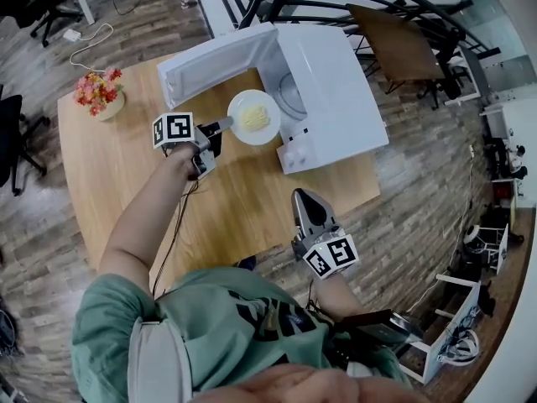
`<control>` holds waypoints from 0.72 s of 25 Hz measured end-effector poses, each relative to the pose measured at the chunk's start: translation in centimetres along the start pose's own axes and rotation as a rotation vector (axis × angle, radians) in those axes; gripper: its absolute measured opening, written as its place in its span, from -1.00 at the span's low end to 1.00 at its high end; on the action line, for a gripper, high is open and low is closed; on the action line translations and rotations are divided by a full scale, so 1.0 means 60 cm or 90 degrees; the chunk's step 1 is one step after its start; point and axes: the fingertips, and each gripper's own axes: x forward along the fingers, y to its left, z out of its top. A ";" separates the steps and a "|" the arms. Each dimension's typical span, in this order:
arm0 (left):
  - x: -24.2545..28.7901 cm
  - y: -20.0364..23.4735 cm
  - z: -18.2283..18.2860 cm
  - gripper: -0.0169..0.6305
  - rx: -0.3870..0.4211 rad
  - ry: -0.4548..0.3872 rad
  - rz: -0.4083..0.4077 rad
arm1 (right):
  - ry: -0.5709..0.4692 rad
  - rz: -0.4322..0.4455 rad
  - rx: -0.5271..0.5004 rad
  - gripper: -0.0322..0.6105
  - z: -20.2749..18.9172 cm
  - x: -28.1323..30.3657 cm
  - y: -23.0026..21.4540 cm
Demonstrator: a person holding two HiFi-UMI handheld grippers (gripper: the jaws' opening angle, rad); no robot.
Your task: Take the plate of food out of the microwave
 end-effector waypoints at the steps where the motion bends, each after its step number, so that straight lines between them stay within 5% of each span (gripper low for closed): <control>1: -0.009 -0.006 -0.004 -0.92 0.004 -0.005 0.003 | -0.002 0.003 -0.003 -0.88 0.003 -0.009 -0.002; 18: -0.186 -0.091 -0.181 -0.92 -0.011 -0.216 0.066 | 0.001 0.108 -0.009 -0.88 0.006 -0.207 -0.025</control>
